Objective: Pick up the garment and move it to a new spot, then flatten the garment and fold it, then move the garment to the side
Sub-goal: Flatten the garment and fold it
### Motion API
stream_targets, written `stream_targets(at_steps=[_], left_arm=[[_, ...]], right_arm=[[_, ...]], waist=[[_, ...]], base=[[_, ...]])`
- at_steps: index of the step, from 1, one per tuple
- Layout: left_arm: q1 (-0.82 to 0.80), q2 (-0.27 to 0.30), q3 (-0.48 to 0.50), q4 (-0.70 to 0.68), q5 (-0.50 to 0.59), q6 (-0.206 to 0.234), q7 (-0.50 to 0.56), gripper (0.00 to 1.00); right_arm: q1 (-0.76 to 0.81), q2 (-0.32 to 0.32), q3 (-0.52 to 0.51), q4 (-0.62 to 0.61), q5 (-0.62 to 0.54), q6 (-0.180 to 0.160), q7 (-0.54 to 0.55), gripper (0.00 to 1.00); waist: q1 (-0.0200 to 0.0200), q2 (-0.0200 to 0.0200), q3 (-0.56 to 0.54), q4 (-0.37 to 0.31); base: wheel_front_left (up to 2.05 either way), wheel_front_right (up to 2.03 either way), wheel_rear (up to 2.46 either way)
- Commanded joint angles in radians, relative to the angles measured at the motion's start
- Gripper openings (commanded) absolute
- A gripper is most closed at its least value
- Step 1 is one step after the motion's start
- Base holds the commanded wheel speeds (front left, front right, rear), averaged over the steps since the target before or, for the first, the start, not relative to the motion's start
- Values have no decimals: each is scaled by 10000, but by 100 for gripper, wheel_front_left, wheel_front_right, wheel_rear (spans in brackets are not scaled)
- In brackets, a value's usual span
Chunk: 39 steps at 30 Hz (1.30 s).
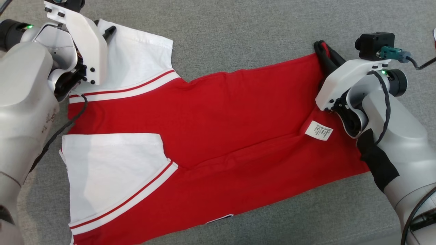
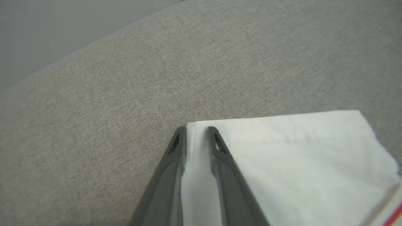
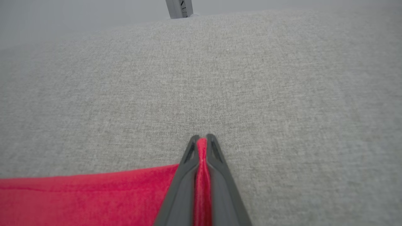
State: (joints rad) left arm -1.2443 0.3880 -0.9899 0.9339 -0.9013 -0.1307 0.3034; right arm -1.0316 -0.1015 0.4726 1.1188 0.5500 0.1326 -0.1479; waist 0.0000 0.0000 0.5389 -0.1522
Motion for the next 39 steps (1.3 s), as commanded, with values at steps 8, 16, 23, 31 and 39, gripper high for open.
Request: stream_targets(at_steps=[8, 16, 23, 31, 39], left_arm=[[-124, -147, -457, -324, -237, 5, -1266, 0], [337, -364, -995, -740, -411, 5, -3001, 0], [1276, -379, -1281, -907, -812, 5, -4246, 0], [2771, -556, -1371, -1072, -1162, 4, -5279, 0], [4840, -783, -1327, -2092, -1024, 559, -5659, 0]], right_arm=[[445, -437, 405, 597, 426, -49, -342, 0], [632, -751, 124, 711, 345, -20, -1147, 0], [1606, -1058, -754, 56, -36, -20, -1181, 0], [3051, -1190, -1917, -554, -605, -20, -1185, 0], [4718, -1148, -2985, -1277, -1198, -20, -1185, 0]], waist=[[0, 0, -396, 463], [0, 0, -1510, 1039], [0, 0, -2547, 1550], [0, 0, -3637, 1963], [0, 0, -4580, 2322]], base=[[0, 0, 0], [0, 0, 0], [0, 0, 0], [0, 0, 0], [0, 0, 0]])
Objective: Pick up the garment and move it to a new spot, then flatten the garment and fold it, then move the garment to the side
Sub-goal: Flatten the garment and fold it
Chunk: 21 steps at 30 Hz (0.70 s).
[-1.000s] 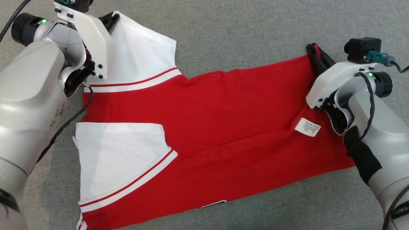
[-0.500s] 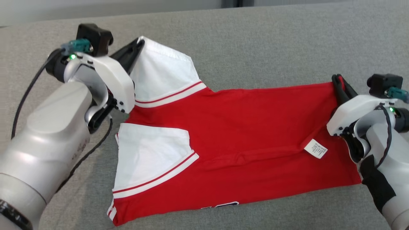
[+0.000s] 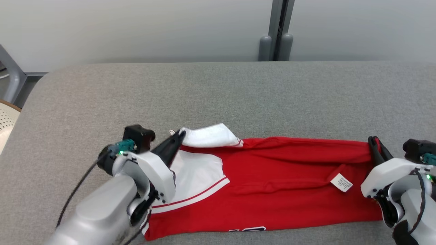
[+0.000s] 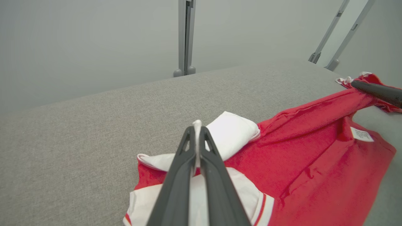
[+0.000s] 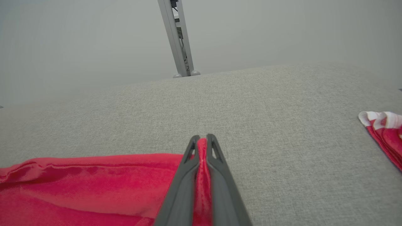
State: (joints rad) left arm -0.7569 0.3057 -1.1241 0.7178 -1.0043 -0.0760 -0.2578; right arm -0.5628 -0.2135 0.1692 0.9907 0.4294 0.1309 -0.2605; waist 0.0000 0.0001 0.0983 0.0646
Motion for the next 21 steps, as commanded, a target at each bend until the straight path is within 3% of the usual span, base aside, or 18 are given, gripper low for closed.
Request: stream_targets(at_steps=[1, 11, 21], left_arm=[[235, -12, 33, -112, -8, 117, -54, 0], [2739, -9, 920, -1778, 252, 880, -77, 0], [4099, 279, 1558, -2771, 855, 1349, -78, 0]], right_arm=[[199, -13, -74, -45, -65, -3, -59, 0], [1199, 372, -1194, -77, -752, -3, -60, 0], [1792, 596, -2029, -134, -1247, -3, -60, 0]], waist=[[0, -1, -238, 201], [0, -1, -564, 418], [0, -1, -721, 638]], base=[[0, 0, 0], [0, 0, 0], [0, 0, 0]])
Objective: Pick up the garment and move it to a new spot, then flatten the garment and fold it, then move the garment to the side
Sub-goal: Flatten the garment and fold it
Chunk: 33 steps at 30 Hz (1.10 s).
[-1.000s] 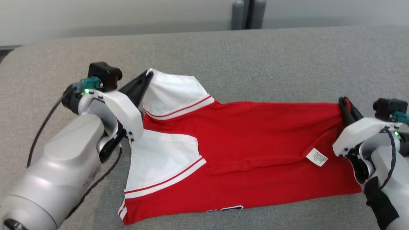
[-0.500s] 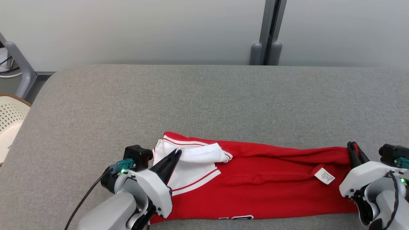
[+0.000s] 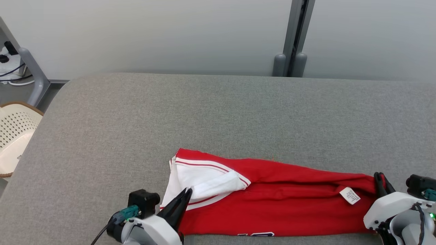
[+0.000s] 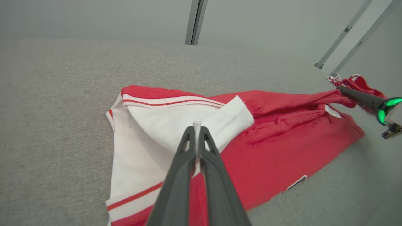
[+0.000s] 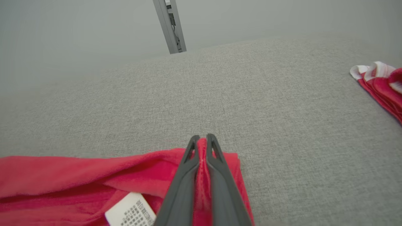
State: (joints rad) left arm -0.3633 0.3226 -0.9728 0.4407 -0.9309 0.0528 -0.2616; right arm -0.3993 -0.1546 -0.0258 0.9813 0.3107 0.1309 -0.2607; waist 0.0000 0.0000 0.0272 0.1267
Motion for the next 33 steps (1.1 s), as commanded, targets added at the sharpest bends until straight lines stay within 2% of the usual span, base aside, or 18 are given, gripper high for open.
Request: stream_targets(at_steps=[1, 11, 12, 13, 14, 20, 24, 33], left_arm=[[256, 110, 122, -60, 111, 90, -42, 0], [1078, -88, 71, 168, 258, -36, -41, 0], [1115, -106, 165, 193, 377, 10, -42, 15], [1128, -146, 353, 171, 539, 93, -42, 45], [1200, -194, 521, 154, 741, 154, -42, 100], [1836, -552, 1873, -173, 2460, 496, -43, 100], [2366, -895, 2876, -411, 3590, 639, -41, 100], [2841, -1610, 4183, -233, 5060, 55, -43, 100]], right_arm=[[233, 22, -146, -53, -110, -3, -57, 0], [874, 274, -719, -237, -406, -3, -57, 0], [919, 309, -815, -314, -367, -3, -54, 0], [975, 324, -876, -417, -372, -3, -53, 44], [1031, 360, -932, -514, -370, -3, -51, 98], [1282, 439, -1201, -1194, -417, -3, -51, 100], [1397, 465, -1291, -1110, -394, -3, -51, 100], [1154, 547, -802, 583, -162, -3, 89, 100]], waist=[[0, 0, -9, 32], [0, 0, 137, 79], [0, 0, 164, 80], [0, 0, 187, 85], [0, 0, 204, 89], [0, 0, 303, 115], [0, 0, 373, 191], [0, 0, 461, 370]], base=[[0, 0, 0], [0, 0, 0], [0, 0, 0], [0, 0, 0], [0, 0, 0], [0, 0, 0], [0, 0, 0], [0, 0, 0]])
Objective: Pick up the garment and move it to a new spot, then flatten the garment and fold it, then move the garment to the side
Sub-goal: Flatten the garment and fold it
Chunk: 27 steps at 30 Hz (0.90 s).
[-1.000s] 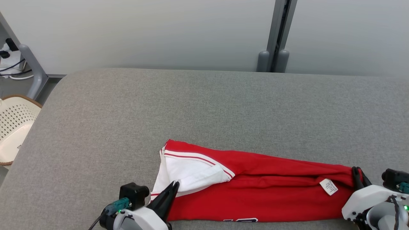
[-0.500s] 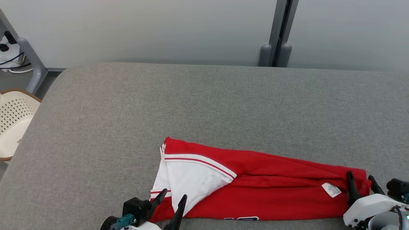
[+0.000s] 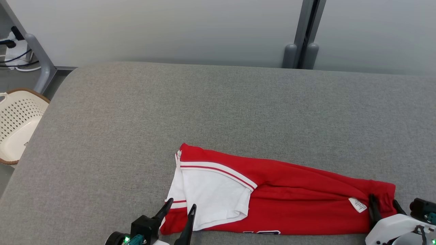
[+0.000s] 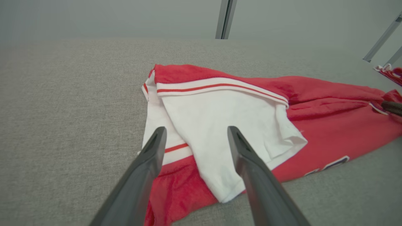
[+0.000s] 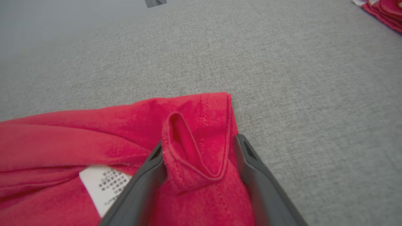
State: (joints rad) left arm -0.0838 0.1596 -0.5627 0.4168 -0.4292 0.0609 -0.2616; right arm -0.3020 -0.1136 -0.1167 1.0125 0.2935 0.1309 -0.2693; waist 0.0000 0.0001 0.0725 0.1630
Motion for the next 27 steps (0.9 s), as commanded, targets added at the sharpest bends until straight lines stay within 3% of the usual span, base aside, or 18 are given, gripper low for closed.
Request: stream_targets(at_steps=[1, 2, 3, 4, 5, 11, 15, 21, 27], left_arm=[[70, -55, 198, 39, 156, -115, -42, 100], [96, -114, 305, 75, 251, -202, -42, 100], [123, -169, 417, 102, 346, -267, -42, 100], [141, -226, 529, 120, 442, -351, -42, 100], [151, -281, 629, 133, 535, -414, -42, 100], [172, -573, 1132, 300, 996, -761, -42, 100], [155, -769, 1384, 477, 1326, -1004, -42, 100], [27, -898, 1522, 709, 1565, -1207, -42, 100], [80, -1001, 1572, 982, 1723, -1401, -42, 100]], right_arm=[[133, 167, 254, 429, 69, -1, 213, 100], [79, 223, 403, 538, 197, 11, 275, 100], [33, 285, 582, 610, 300, 12, 341, 93], [-18, 327, 774, 670, 404, 22, 415, 18], [-51, 335, 908, 716, 525, 29, 442, 0], [-316, -280, 1097, 759, 1030, -30, 239, 0], [-552, -870, 357, 252, 999, -47, 75, 0], [-490, -469, -522, -913, 535, -1, 63, 0], [-305, 213, 291, -2077, 384, -1, 62, 0]], waist=[[0, -1, 22, 13], [0, -1, 33, 16], [0, -1, 44, 13], [0, -1, 57, 7], [0, -1, 75, -2], [0, -1, 128, -50], [0, -1, 111, -82], [0, -1, 48, -129], [0, -1, -164, -254]], base=[[0, 0, 0], [0, 0, 0], [0, 0, 0], [0, 0, 0], [0, 0, 0], [0, 0, 0], [0, 0, 0], [0, 0, 0], [0, 0, 0]])
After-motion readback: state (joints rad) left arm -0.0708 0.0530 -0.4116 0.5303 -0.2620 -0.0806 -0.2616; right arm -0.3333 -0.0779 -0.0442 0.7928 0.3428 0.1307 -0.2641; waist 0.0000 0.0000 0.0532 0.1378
